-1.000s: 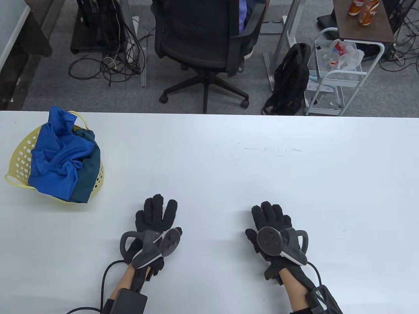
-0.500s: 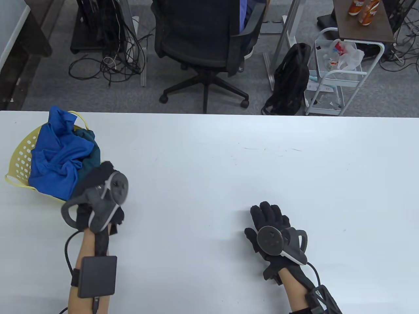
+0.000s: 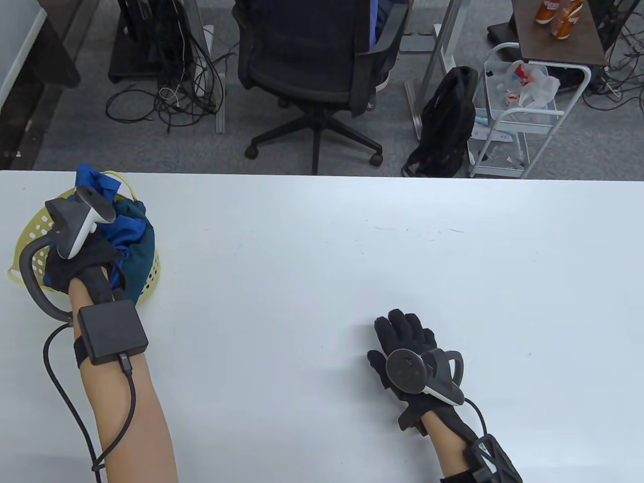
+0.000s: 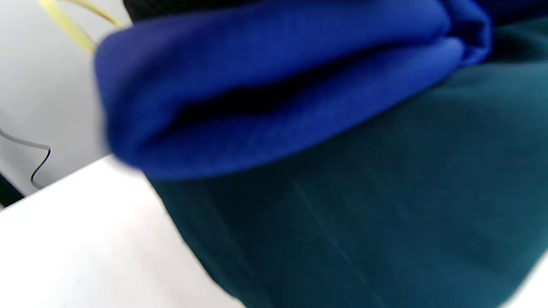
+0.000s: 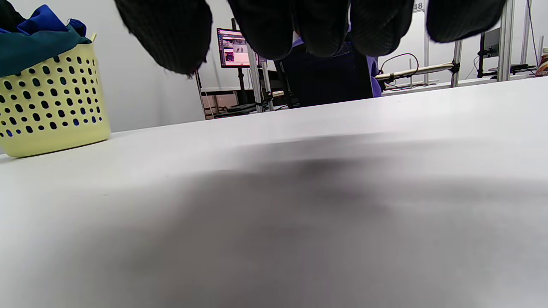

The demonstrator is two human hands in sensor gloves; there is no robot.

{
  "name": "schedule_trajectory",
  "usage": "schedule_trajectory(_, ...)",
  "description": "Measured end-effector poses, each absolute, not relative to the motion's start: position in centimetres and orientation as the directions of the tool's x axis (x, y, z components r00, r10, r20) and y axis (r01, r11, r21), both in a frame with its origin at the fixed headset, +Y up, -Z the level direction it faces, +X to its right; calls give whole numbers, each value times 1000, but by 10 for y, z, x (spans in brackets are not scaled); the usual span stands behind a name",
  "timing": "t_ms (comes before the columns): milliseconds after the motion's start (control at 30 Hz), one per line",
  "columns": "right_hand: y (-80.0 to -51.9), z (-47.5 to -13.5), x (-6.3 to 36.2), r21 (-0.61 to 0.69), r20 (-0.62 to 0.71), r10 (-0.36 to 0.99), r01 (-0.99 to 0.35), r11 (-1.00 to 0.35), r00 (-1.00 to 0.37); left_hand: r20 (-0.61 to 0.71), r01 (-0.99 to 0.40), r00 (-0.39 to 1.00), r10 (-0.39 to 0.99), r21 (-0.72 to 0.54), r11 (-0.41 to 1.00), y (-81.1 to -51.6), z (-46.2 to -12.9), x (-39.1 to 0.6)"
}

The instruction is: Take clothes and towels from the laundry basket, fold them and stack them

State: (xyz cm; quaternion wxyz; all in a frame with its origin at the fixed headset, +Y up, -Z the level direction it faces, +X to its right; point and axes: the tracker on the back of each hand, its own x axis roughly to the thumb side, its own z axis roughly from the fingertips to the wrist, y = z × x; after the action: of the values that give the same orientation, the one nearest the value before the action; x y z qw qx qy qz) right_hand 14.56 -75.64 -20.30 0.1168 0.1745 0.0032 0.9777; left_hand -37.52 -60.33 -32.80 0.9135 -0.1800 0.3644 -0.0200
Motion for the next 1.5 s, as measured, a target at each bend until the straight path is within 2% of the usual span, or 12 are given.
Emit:
schedule_trajectory(133, -757, -203, 146, 48, 335, 234, -231, -972, -913, -698, -3, 701, -149, -212, 977, -593, -323, -367)
schedule_trajectory(267, -755, -204, 149, 36, 326, 249, -251, -967, -912, -720, 104, 685, 108, 243, 964, -551, -306, -345)
schedule_trajectory(367, -750, -208, 154, 55, 304, 343, -343, -938, -889, -348, -107, 828, 440, 672, 733, -485, -279, -303)
schedule_trajectory(467, -740, -211, 165, 51, 274, 486, -492, -869, -830, 116, -359, 886, 449, 785, 505, -435, -242, -243)
schedule_trajectory(600, -724, -213, 190, -12, 224, 588, -605, -796, -777, 345, -564, 820, 456, 619, 546, -435, -218, -176)
schedule_trajectory(767, -701, -207, 211, -115, 231, 737, -770, -627, -635, 281, -563, 823, 494, 288, 775, -538, -231, -114)
schedule_trajectory(933, -717, -208, 163, 408, 226, 776, -666, -624, -589, 398, -809, 536, 745, -9, 587, -628, -206, -88)
schedule_trajectory(1033, -728, -205, 148, 314, 211, 771, -705, -636, -601, 416, -873, 412, 811, -74, 482, -644, -187, -92)
schedule_trajectory(1167, -706, -200, 160, 208, 224, 909, -893, -398, -352, 323, -794, 596, 735, 103, 599, -656, -177, -133)
schedule_trajectory(1267, -684, -194, 159, 206, 271, 934, -934, -292, -232, 157, -707, 705, 692, 90, 701, -668, -181, -164)
schedule_trajectory(1367, -672, -192, 153, 162, 318, 933, -959, -231, -171, 116, -716, 687, 717, -60, 696, -678, -190, -177)
schedule_trajectory(1500, -688, -195, 136, 383, 229, 946, -915, 129, 230, 225, -588, 640, 734, -471, 657, -699, -203, -158)
